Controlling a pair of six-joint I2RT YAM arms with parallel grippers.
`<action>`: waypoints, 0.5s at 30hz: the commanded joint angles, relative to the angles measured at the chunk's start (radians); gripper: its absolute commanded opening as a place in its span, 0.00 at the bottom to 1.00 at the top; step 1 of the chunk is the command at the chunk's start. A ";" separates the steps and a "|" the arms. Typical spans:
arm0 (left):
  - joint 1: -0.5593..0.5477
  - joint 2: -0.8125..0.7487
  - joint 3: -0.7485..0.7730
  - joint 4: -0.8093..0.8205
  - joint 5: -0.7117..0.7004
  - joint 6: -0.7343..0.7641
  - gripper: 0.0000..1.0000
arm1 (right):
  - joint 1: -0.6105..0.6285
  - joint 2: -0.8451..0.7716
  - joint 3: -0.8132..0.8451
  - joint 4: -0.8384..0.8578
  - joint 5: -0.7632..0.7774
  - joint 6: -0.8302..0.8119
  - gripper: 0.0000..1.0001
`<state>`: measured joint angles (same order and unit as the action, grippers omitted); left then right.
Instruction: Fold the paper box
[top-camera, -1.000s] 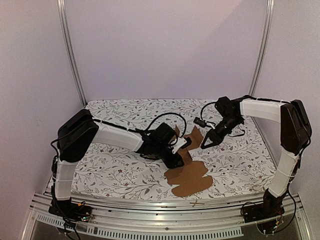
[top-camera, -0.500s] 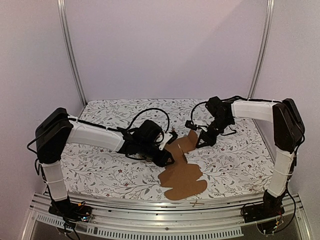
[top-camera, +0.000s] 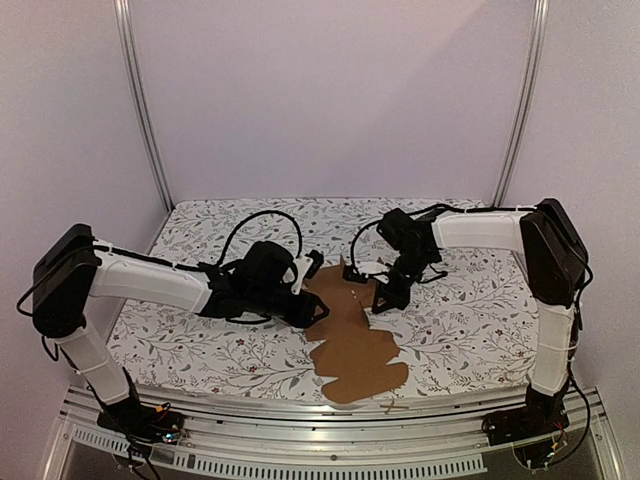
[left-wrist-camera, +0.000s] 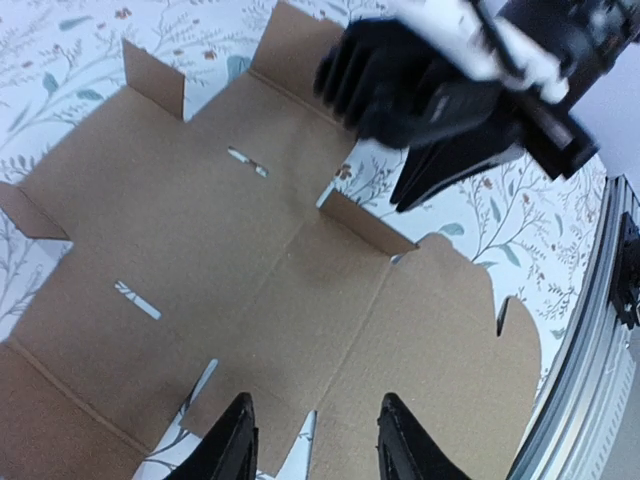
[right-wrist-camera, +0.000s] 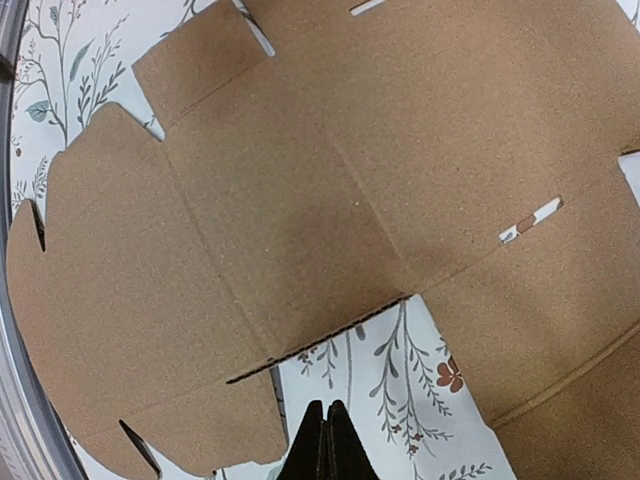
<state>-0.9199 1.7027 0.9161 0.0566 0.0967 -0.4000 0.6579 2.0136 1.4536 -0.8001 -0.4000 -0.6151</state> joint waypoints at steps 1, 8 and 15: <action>0.001 -0.098 -0.012 -0.042 -0.090 -0.044 0.41 | 0.033 0.036 0.029 -0.001 0.038 0.003 0.00; -0.006 -0.152 -0.067 -0.317 -0.142 -0.055 0.31 | 0.070 0.028 0.038 -0.002 0.045 0.002 0.00; -0.028 -0.089 -0.060 -0.393 -0.157 -0.024 0.12 | 0.091 0.072 0.082 -0.010 0.072 0.008 0.00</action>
<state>-0.9340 1.5658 0.8478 -0.2607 -0.0376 -0.4454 0.7376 2.0369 1.4891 -0.8032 -0.3546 -0.6140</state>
